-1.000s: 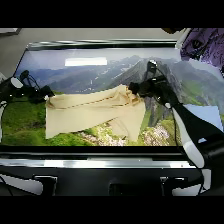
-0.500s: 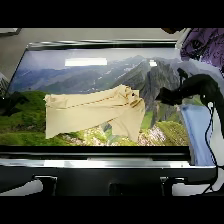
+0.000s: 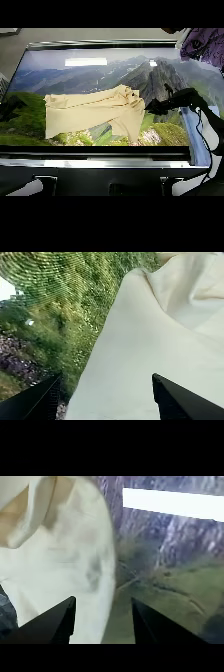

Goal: Fold the clothes and pants, and hang the long-sleeved shirts on hangers.

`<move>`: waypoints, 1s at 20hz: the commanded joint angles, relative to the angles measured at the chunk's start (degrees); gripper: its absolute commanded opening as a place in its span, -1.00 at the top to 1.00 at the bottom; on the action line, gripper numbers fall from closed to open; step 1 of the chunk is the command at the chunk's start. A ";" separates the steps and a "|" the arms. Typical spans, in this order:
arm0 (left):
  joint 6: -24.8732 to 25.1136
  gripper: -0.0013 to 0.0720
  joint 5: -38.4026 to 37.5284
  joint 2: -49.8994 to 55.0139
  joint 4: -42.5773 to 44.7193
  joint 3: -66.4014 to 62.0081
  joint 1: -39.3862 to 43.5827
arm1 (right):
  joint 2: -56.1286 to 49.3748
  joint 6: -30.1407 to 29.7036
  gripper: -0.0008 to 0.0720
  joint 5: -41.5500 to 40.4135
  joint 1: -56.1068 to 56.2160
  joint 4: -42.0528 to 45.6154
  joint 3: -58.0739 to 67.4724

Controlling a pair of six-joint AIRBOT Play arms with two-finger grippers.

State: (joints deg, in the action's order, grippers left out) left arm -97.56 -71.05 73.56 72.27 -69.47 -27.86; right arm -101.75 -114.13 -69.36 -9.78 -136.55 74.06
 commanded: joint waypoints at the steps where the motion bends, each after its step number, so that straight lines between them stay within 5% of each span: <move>1: -1.42 -0.87 -2.51 -0.17 -0.13 0.20 -0.35 | -2.36 -2.71 -0.16 3.37 1.84 -1.68 -0.22; 5: 1.60 -0.87 -4.09 -1.09 -0.13 1.55 -3.06 | -4.13 -3.02 -0.02 5.14 3.37 -1.86 -0.22; 8: 7.37 -0.87 -2.16 -3.28 -5.16 7.15 -7.67 | -4.07 -3.10 0.91 4.85 3.91 -2.21 -0.20; 12: 16.65 -0.86 -0.74 -3.52 -14.05 19.45 -11.96 | -1.64 -2.75 0.90 2.25 3.91 -2.29 -0.20; 20: 20.15 -0.84 3.41 -0.33 -18.32 31.06 -11.54 | 5.09 0.26 0.90 0.13 3.91 -2.29 -0.20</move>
State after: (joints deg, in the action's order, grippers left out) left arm -79.40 -68.47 72.12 56.25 -41.25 -39.55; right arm -98.65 -115.11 -68.58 -5.91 -138.50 73.80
